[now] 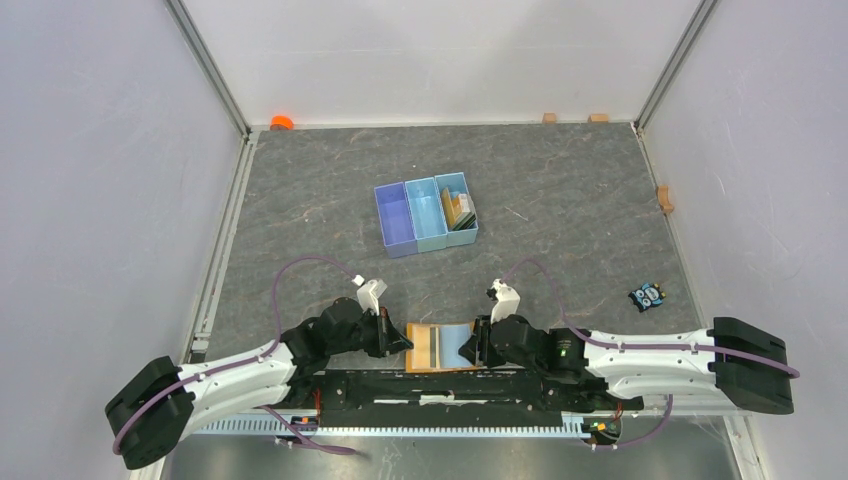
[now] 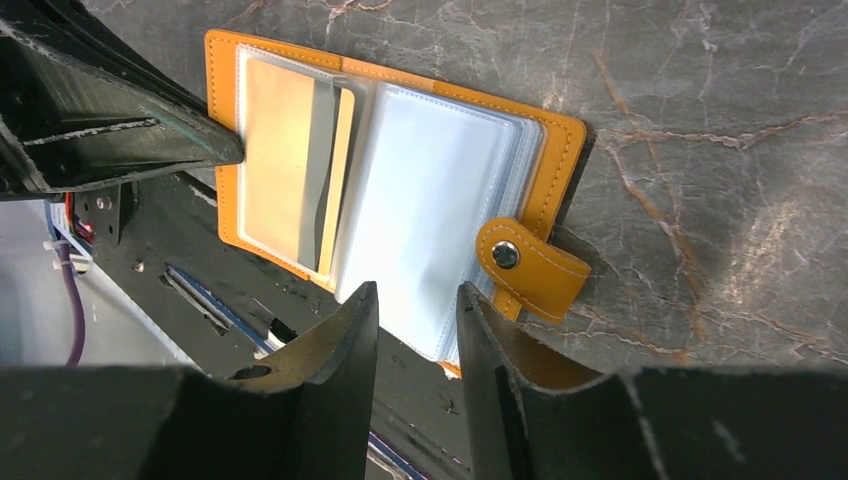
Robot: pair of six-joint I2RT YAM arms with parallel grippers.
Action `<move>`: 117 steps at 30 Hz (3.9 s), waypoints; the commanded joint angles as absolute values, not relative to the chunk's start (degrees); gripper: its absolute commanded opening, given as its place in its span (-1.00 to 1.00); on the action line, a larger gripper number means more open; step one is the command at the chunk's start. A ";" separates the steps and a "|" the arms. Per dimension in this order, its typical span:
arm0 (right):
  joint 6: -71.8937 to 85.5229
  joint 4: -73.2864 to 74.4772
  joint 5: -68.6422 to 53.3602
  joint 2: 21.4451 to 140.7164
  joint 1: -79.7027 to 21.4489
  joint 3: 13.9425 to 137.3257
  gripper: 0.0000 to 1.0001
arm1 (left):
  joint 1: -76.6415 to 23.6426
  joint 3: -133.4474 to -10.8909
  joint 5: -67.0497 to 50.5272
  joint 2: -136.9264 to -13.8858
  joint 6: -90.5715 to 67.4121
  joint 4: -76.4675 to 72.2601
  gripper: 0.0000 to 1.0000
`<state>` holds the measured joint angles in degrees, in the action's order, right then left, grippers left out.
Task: Put the credit cards into the card holder
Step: Turn over the card slot in the card holder.
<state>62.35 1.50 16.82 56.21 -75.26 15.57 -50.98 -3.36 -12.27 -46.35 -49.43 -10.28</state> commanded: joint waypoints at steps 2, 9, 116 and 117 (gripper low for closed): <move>63.30 -1.99 17.88 56.45 -75.46 15.36 -0.22 | -50.89 -3.25 -11.59 -46.19 -50.54 -10.54 -0.95; 63.65 -2.13 17.80 57.44 -75.48 15.12 -0.23 | -50.89 -3.16 -11.71 -46.06 -50.55 -10.51 -0.95; 60.00 1.50 20.06 63.81 -75.50 21.84 -0.33 | -50.88 -3.35 -12.04 -47.28 -50.34 -11.25 -0.96; 60.16 2.68 20.58 63.79 -75.50 21.65 -0.28 | -50.89 -3.27 -12.04 -47.27 -50.34 -11.25 -0.96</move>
<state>60.49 -2.44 17.08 63.48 -75.29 19.25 -50.98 -3.36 -12.29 -47.27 -49.45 -9.96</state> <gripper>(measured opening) 0.327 0.068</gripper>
